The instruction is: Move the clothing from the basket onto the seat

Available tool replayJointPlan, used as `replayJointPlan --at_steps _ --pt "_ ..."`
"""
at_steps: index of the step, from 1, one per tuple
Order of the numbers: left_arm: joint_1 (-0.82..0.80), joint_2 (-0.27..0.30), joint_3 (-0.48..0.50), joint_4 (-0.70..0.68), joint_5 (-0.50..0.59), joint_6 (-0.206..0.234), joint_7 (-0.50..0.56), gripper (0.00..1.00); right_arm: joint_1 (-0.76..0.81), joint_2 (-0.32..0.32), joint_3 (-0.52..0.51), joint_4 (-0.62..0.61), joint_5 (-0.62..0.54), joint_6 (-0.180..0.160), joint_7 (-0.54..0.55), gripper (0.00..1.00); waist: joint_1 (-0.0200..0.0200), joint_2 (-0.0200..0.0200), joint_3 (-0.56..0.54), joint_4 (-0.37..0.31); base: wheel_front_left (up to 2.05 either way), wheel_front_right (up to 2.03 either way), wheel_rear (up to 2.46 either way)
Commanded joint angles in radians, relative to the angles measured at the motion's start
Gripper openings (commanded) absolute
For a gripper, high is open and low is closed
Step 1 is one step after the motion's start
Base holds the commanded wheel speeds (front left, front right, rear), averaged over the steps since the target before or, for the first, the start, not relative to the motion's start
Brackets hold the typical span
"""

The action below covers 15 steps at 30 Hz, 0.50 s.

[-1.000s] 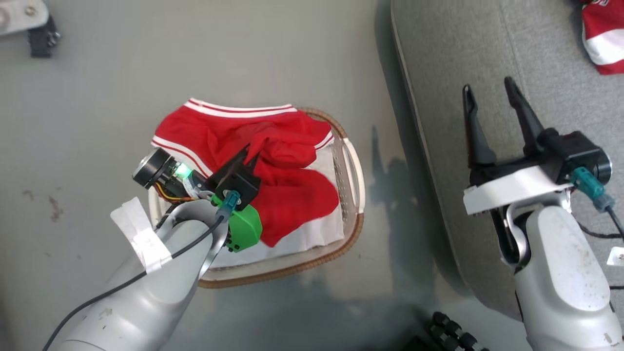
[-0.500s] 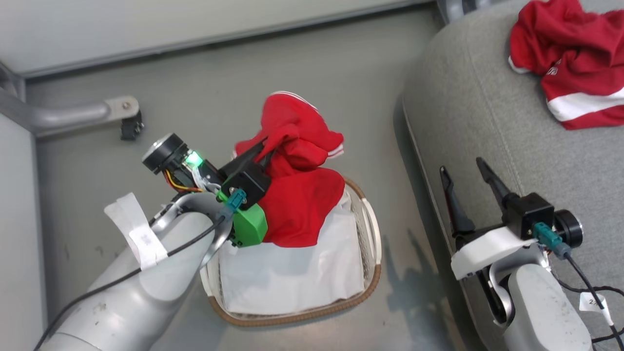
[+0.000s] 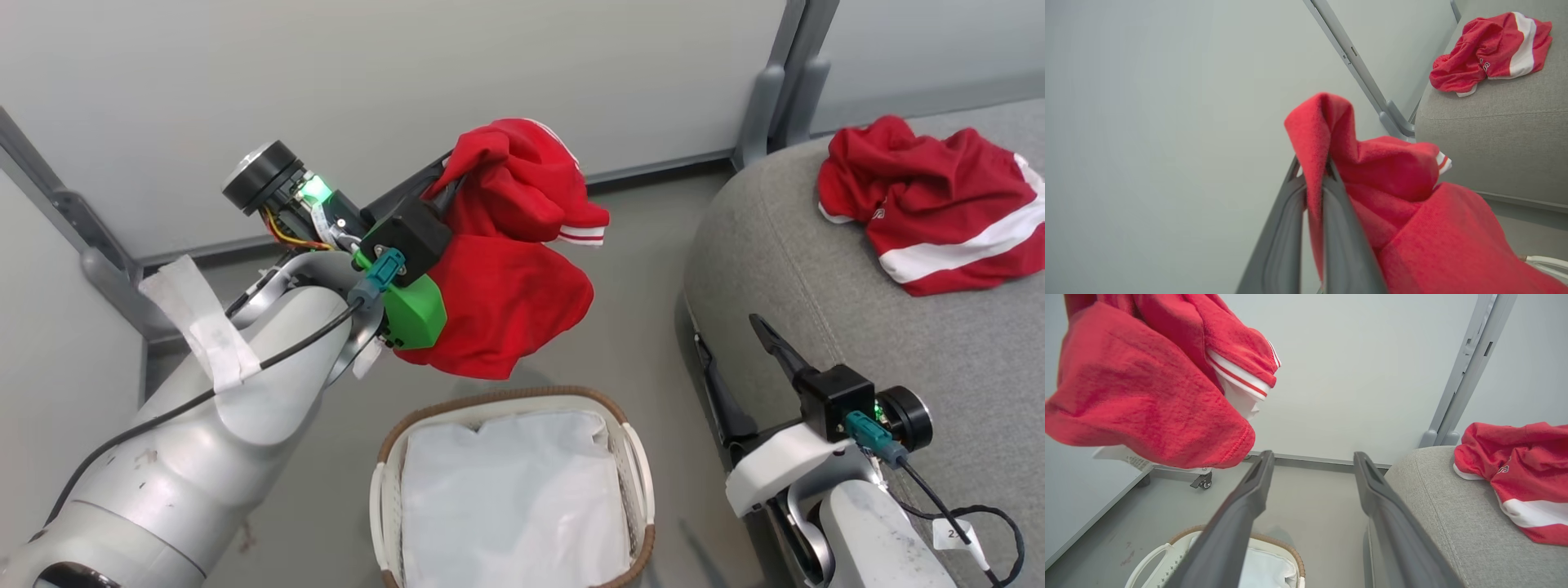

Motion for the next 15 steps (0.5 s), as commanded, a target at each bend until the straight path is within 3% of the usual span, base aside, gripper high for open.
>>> replayJointPlan --at_steps 1,15 --pt "-0.016 -0.001 -0.006 0.0 -0.008 -0.003 -0.004 0.0 0.012 -0.004 0.008 0.003 -0.007 -0.001 0.0 1.0 0.0001 0.0 -0.049 0.006 0.0 0.0 0.0" --pt "-0.087 -0.053 -0.104 0.01 -0.063 -0.008 -0.004 0.0 -0.079 -0.003 0.066 0.032 -0.019 -0.001 0.0 1.0 0.0001 0.0 -0.085 0.041 0.0 0.0 0.0"
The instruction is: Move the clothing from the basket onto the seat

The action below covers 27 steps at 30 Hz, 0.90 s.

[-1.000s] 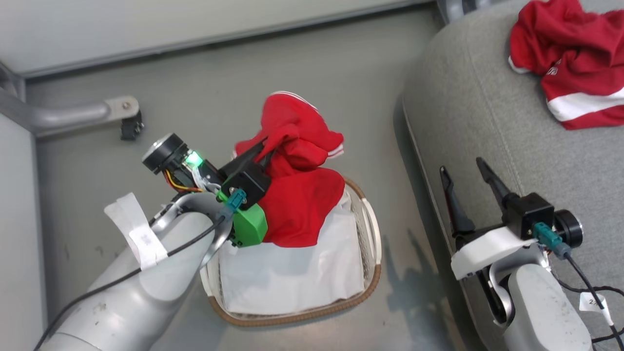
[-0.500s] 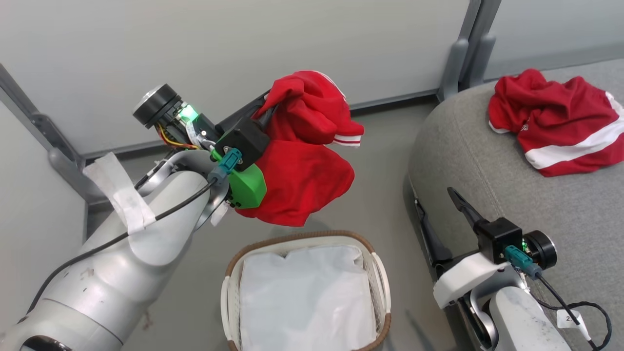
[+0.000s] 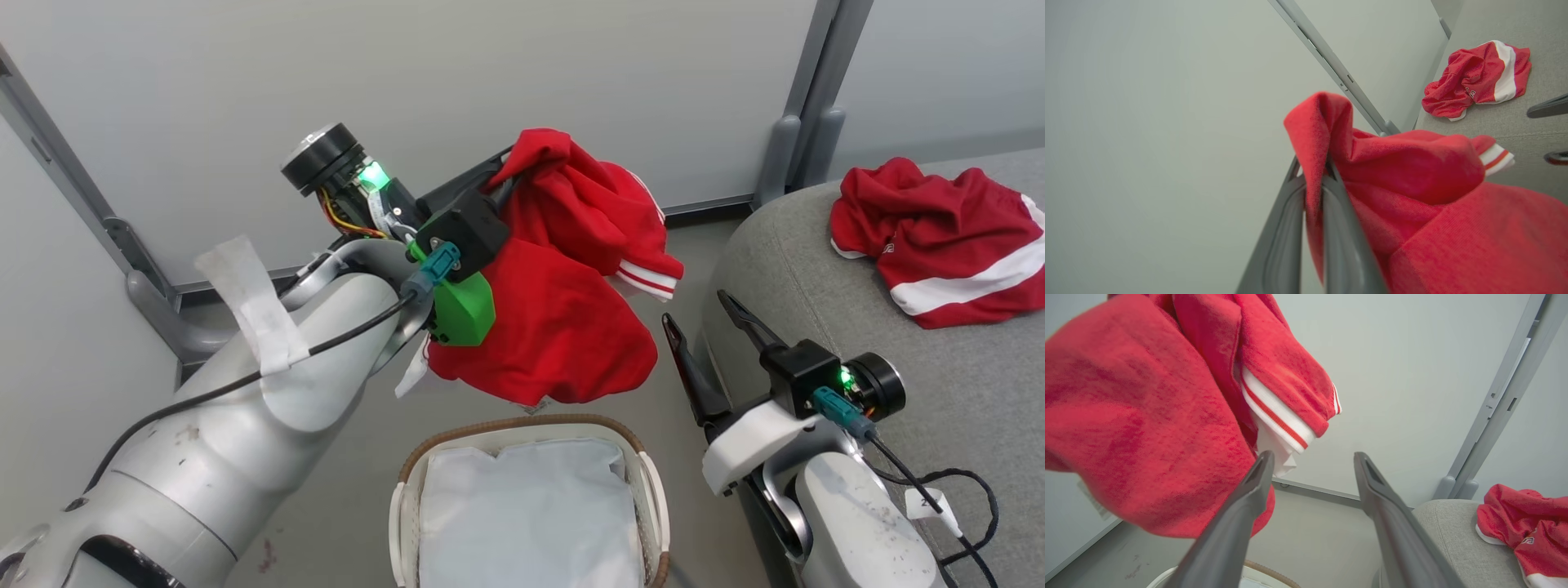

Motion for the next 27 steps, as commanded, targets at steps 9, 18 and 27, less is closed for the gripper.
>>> replayJointPlan --at_steps 9,18,27 --pt "-0.028 -0.026 -0.068 -0.037 -0.064 -0.002 -0.003 0.0 -0.101 -0.004 0.008 0.093 -0.055 -0.001 0.0 1.0 0.0001 0.0 -0.021 0.042 0.0 0.0 0.0" --pt "-0.007 -0.032 -0.117 -0.083 -0.104 -0.003 -0.004 0.0 -0.183 -0.003 0.034 0.181 -0.096 -0.001 0.0 1.0 0.0001 0.0 -0.036 0.061 0.0 0.0 0.0" --pt "0.028 -0.03 -0.127 -0.124 -0.172 -0.001 -0.004 0.0 -0.234 -0.003 0.043 0.228 -0.083 -0.001 0.0 0.0 0.0001 0.0 -0.05 0.08 0.0 0.0 0.0"
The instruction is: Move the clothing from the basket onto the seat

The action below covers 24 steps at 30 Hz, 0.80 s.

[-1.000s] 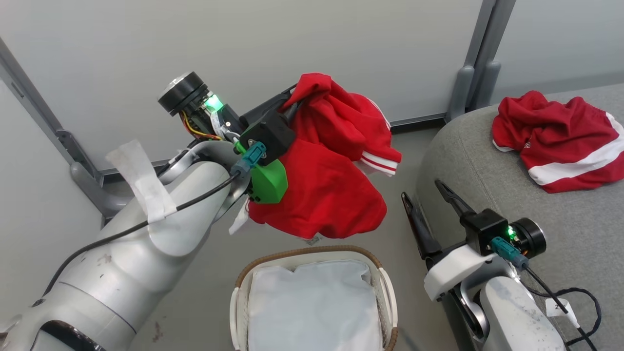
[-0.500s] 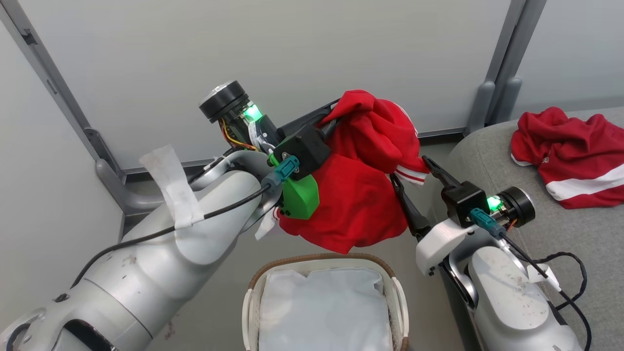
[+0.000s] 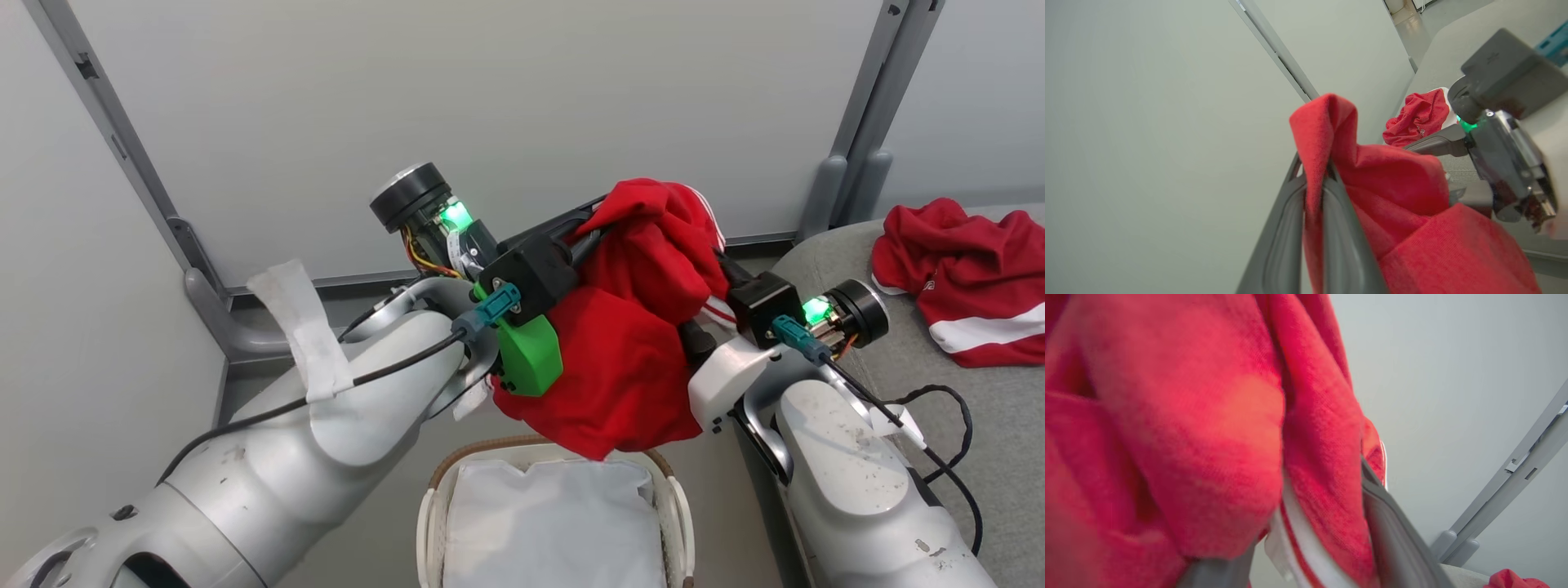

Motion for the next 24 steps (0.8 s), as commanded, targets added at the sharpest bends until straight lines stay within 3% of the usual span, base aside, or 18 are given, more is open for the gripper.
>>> replayJointPlan --at_steps 1,11,22,23,24 --pt "0.016 0.006 0.007 -0.003 -0.011 0.002 -0.004 0.0 -0.008 -0.003 0.0 0.004 0.005 -0.001 0.0 0.0 0.0001 0.0 -0.003 0.003 0.0 0.0 0.0" --pt "0.083 0.013 0.047 -0.012 -0.07 0.004 -0.004 0.0 -0.005 -0.003 -0.013 -0.003 0.013 -0.001 0.0 0.0 0.0001 0.0 -0.004 0.001 0.0 0.0 0.0" --pt "0.211 -0.031 0.155 -0.048 -0.129 0.034 -0.004 0.0 -0.013 -0.003 -0.036 -0.026 0.023 -0.001 0.0 0.0 0.0001 0.0 0.003 -0.003 0.0 0.0 0.0" --pt "0.225 -0.036 0.168 -0.052 -0.134 0.035 -0.004 0.09 -0.015 -0.003 -0.038 -0.029 0.025 -0.001 0.0 0.0 0.0001 0.0 0.005 -0.004 0.0 0.0 0.0" --pt "0.247 -0.042 0.181 -0.055 -0.141 0.034 -0.004 0.32 -0.017 -0.003 -0.039 -0.033 0.026 -0.001 0.0 0.0 0.0001 0.0 0.006 -0.005 0.0 0.0 0.0"
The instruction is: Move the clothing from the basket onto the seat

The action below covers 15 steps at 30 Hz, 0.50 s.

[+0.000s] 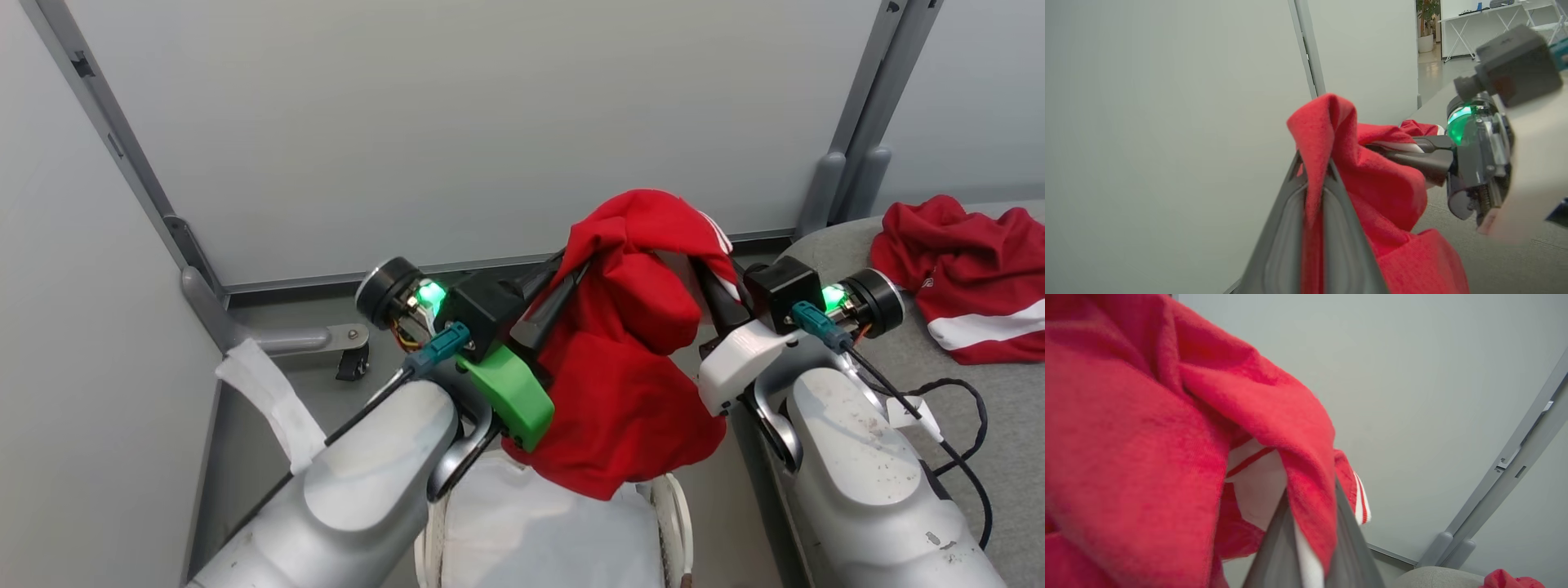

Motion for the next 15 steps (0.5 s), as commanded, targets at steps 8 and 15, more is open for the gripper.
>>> replayJointPlan --at_steps 8,15 --pt "0.158 -0.026 0.08 -0.001 0.016 -0.004 -0.004 1.0 -0.029 -0.004 -0.037 -0.033 -0.012 -0.001 0.0 0.0 0.0001 0.0 0.012 -0.014 0.0 0.0 0.0" --pt "0.292 -0.049 0.17 -0.003 0.057 -0.001 -0.003 1.0 -0.039 -0.004 -0.088 -0.043 -0.057 -0.001 0.0 0.0 0.0001 0.0 0.023 -0.03 0.0 0.0 0.0"
